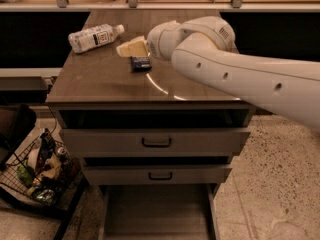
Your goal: Place rxbar blueberry into bottom drawer
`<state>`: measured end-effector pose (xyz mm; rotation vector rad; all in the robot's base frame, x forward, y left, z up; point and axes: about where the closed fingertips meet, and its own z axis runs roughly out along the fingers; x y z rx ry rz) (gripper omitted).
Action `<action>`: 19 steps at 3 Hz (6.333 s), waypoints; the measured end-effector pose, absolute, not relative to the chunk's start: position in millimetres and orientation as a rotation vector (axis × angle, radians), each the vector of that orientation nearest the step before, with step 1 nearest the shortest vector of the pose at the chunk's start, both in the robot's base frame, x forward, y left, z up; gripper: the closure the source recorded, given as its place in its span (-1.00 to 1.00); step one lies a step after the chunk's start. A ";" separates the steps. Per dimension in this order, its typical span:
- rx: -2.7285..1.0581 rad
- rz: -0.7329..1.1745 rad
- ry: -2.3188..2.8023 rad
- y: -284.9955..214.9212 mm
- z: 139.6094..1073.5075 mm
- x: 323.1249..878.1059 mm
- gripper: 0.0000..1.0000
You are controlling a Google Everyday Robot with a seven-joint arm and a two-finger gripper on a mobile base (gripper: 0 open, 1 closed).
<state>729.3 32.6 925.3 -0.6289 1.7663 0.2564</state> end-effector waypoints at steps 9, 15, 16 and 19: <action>-0.552 0.303 1.909 82.0 824.5 779.1 -0.03; -0.572 0.296 1.843 75.7 888.7 766.7 1.00; -0.588 0.304 1.801 70.5 924.6 750.4 1.00; -0.686 0.220 1.770 -1.3 953.2 626.9 1.00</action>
Offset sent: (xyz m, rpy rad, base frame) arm 0.0117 0.0883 -0.0831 0.0766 0.0859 0.0467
